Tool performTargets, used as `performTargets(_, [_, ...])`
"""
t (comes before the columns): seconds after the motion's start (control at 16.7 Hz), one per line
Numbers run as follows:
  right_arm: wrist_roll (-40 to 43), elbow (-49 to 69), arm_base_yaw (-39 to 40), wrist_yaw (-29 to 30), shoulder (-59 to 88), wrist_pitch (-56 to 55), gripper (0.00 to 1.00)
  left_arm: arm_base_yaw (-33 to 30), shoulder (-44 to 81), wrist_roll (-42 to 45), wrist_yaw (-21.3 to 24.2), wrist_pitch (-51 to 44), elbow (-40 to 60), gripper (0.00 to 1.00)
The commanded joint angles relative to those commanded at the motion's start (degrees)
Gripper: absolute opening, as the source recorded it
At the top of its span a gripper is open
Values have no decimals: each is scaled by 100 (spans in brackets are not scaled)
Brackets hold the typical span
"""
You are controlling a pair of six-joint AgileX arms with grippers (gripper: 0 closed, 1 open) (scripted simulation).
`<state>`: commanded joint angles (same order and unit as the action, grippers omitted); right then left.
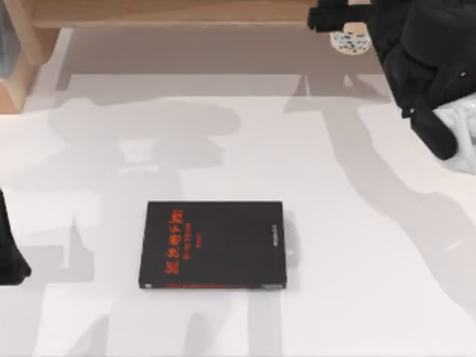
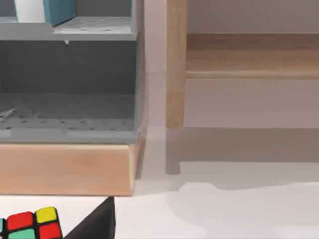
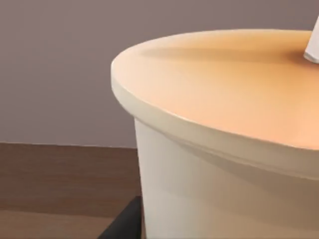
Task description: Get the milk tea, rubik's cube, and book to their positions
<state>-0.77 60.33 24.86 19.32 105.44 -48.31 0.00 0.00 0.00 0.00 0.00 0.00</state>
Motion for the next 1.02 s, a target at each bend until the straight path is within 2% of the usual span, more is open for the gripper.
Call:
performTargets(0.24, [-38,-1078,-864,-1380,5,-961,0,0,0,0,0,0,0,100])
performTargets(0.6, [-13,-2179,-3193,-3387,366,-1999,0,0,0,0,0,0,0,100])
performTargets(0.84, [30,-2230,-4638,-4226,590,-2289,0,0,0,0,0,0,0,100])
performTargets(1.02, [60,-2089,-5242,-4525,661,-2364,0,0,0,0,0,0,0,100])
